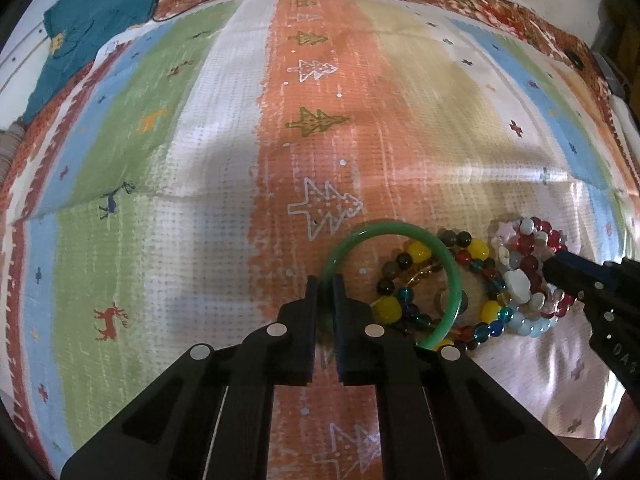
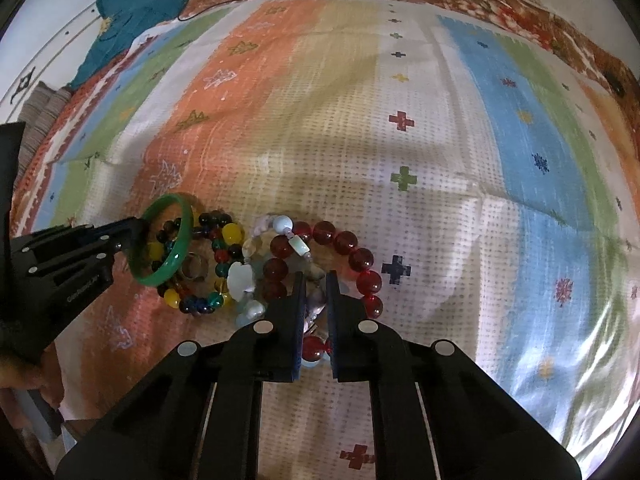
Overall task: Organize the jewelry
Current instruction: 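Lift and carry the bangle and white bracelet back over the silver tin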
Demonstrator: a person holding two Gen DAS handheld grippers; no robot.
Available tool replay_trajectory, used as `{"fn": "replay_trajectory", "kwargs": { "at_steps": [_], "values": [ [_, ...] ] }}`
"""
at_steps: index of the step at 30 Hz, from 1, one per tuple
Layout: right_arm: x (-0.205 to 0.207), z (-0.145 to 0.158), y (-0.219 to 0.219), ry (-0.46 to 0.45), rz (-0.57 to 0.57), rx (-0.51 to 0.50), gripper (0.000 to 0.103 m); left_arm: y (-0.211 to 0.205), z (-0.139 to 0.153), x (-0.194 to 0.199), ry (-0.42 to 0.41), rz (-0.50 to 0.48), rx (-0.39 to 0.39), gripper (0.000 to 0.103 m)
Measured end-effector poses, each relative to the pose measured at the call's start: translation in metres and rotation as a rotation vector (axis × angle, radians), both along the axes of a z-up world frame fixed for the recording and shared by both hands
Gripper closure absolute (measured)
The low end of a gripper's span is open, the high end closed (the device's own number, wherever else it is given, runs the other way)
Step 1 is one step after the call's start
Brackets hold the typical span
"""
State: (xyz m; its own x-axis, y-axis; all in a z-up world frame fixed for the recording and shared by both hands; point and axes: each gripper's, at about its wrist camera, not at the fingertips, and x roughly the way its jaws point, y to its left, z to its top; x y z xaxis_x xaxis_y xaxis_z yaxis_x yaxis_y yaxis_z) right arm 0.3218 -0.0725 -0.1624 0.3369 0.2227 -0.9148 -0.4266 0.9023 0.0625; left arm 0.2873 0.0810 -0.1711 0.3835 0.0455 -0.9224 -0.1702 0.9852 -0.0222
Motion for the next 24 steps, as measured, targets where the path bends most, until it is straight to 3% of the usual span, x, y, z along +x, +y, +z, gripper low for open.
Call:
{"fn": "replay_trajectory", "kwargs": {
  "at_steps": [24],
  "values": [
    [-0.037,0.057,-0.001,-0.130,0.047,0.038,0.092,-0.008,0.046,-0.030,-0.047,0.009,0.058,0.096]
  ]
}}
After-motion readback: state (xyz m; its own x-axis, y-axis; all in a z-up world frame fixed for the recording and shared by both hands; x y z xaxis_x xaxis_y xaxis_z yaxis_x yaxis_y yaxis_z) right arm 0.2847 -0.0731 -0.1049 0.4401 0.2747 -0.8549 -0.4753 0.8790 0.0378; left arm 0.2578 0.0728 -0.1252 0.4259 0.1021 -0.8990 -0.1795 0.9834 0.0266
